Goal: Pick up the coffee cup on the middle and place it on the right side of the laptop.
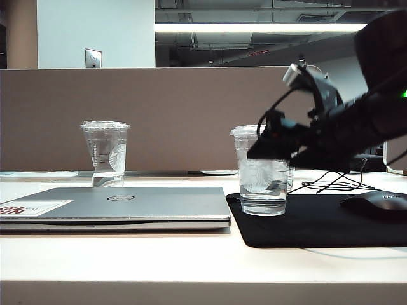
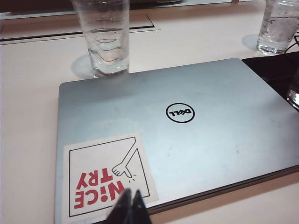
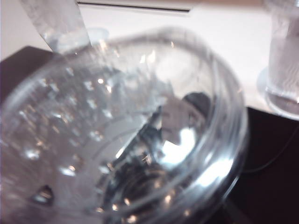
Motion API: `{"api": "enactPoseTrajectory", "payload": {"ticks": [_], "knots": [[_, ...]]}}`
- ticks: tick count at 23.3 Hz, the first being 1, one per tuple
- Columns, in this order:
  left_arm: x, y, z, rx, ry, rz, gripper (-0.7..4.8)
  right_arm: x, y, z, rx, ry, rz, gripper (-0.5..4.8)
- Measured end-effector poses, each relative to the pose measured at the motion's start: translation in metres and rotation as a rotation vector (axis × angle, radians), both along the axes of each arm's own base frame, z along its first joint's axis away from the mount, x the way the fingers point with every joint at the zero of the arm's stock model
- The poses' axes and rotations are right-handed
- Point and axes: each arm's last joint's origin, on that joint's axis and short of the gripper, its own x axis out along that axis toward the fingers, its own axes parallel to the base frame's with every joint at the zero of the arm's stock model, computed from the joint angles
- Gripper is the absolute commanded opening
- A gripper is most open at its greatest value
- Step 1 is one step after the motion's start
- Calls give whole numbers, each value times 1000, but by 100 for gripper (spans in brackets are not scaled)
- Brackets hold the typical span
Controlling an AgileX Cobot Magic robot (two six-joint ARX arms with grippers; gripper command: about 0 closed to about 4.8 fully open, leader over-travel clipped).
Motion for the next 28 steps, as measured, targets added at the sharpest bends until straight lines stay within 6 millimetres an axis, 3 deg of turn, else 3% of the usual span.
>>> {"api": "enactPoseTrajectory", "payload": {"ticks": [7, 17, 20, 22, 25, 27, 28], "knots": [[0, 0, 0, 0, 0, 0, -5, -14, -7, 23, -64, 24, -38, 479], [0, 0, 0, 0, 0, 0, -5, -39, -16, 31, -93, 90, -36, 479], [0, 0, -3, 0, 0, 0, -5, -56, -22, 36, -93, 89, -36, 468], [-1, 0, -11, 7, 20, 0, -5, -64, -25, 43, -94, 93, -36, 395], [-3, 1, -22, 17, 47, 0, -5, -75, -29, 53, -93, 93, -37, 202], [-4, 2, -25, 17, 46, 0, -5, -83, -32, 57, -96, 100, -36, 117], [-5, 2, -24, 13, 37, 0, -5, -88, -33, 60, -97, 102, -36, 29]]}}
